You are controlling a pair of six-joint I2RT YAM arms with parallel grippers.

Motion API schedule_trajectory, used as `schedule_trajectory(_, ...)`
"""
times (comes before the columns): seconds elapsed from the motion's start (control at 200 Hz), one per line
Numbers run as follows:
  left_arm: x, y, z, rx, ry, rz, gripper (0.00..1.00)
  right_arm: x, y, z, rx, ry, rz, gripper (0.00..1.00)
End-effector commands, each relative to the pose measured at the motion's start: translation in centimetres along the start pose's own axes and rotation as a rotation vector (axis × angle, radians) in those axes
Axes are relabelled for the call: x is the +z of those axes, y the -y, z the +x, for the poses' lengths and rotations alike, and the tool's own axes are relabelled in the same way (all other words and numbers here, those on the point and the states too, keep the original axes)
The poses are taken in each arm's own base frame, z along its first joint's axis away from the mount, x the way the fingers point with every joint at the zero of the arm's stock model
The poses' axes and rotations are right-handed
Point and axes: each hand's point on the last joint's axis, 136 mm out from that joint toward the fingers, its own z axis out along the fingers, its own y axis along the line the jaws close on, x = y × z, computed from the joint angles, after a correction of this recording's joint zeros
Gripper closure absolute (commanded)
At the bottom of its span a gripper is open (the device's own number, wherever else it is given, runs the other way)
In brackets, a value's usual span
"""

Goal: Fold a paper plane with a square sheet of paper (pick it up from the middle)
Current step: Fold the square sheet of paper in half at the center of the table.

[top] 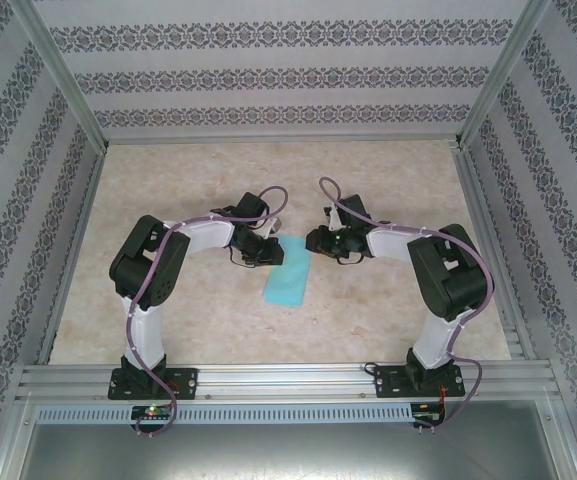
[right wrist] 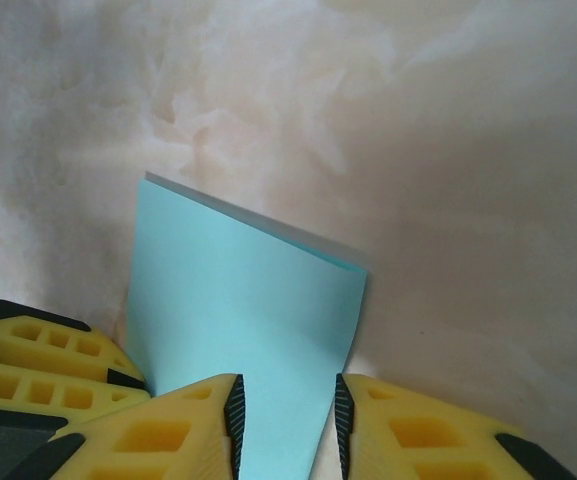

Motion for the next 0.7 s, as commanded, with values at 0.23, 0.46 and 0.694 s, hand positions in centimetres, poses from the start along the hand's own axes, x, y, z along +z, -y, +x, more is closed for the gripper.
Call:
schedule_trajectory(0.23,2.5,-8.6,7.1,-0.11,-0.209,-0.29,0.8,0.0,-1.1,3.1,0.04,-0.064,0.014,0.66)
schedule_trajectory(0.46,2.5,-8.7,7.2,-0.111,-0.211,-0.291,0.8,-1.5,-1.2,6.0,0.081,-0.085,0.025,0.62)
schedule_trajectory(0.694,2.6,-8.7,7.2,-0.11,-0.212,-0.287,0.8,-2.0,-2.3,8.9,0.123,-0.112,-0.017,0.59)
